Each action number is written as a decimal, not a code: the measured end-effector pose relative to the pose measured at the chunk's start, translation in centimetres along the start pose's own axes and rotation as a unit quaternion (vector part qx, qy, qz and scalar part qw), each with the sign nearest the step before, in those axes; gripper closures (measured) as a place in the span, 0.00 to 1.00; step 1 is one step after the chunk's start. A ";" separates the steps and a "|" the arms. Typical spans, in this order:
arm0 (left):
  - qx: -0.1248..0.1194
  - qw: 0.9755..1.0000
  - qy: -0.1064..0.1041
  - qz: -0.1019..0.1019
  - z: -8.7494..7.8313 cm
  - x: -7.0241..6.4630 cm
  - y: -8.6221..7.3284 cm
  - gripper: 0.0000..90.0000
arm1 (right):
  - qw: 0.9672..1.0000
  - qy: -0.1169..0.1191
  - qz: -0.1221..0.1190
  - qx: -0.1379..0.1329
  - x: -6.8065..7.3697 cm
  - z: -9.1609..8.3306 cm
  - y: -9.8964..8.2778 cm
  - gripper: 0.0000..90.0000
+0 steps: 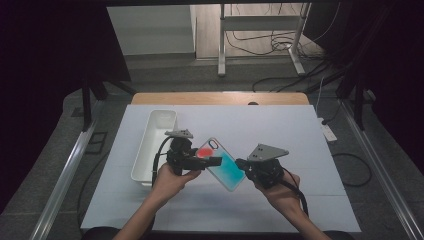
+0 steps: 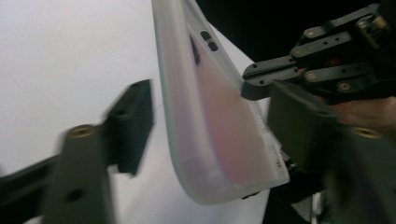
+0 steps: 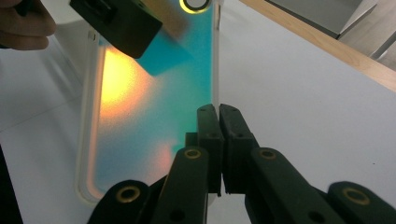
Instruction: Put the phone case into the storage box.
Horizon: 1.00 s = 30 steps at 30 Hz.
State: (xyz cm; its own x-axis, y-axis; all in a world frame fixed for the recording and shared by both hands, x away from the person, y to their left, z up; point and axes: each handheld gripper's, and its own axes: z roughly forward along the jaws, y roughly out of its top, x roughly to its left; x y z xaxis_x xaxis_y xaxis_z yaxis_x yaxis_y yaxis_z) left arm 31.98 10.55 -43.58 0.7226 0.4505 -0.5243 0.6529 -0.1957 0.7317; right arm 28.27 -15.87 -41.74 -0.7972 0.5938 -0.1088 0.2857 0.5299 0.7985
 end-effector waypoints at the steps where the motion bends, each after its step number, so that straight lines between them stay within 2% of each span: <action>1: 0.000 1.000 -0.007 -0.004 0.0 0.1 0.0 0.50 | 1.000 0.000 -0.001 -0.001 0.0 0.0 0.0 0.98; 8: 0.005 0.999 -0.037 -0.031 0.1 0.4 -0.1 0.72 | 1.000 -0.002 -0.006 -0.004 0.2 0.0 0.1 0.97; 12: 0.007 0.998 -0.042 -0.038 0.1 0.4 -0.2 0.81 | 1.000 -0.002 -0.006 -0.005 0.2 0.0 0.0 0.98; 16: 0.005 0.998 -0.045 -0.052 0.2 0.5 -0.3 0.84 | 1.000 -0.002 -0.006 -0.007 0.3 0.1 0.0 0.97; 21: -0.002 0.995 -0.057 -0.086 0.2 0.8 -0.4 0.91 | 1.000 -0.004 -0.008 -0.006 0.3 0.3 0.0 0.97; 24: -0.007 0.994 -0.057 -0.098 0.3 0.8 -0.5 0.95 | 1.000 -0.005 -0.011 -0.005 0.4 0.5 -0.1 0.96; 27: -0.009 0.993 -0.053 -0.103 0.3 0.8 -0.6 0.96 | 1.000 -0.007 -0.010 -0.003 0.4 0.7 -0.1 0.95; 30: -0.013 0.994 -0.048 -0.101 0.2 0.7 -0.5 0.96 | 1.000 0.000 0.003 -0.011 0.2 0.7 -0.1 0.90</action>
State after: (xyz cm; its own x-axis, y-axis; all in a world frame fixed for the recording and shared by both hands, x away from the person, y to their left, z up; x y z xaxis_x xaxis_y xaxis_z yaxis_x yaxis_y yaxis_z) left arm 32.17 10.79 -44.37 0.5971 0.3927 -0.6994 0.7813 -0.0873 0.6180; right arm 28.45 -15.37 -42.30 -0.7952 0.5974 -0.1041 0.2785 0.5122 0.8124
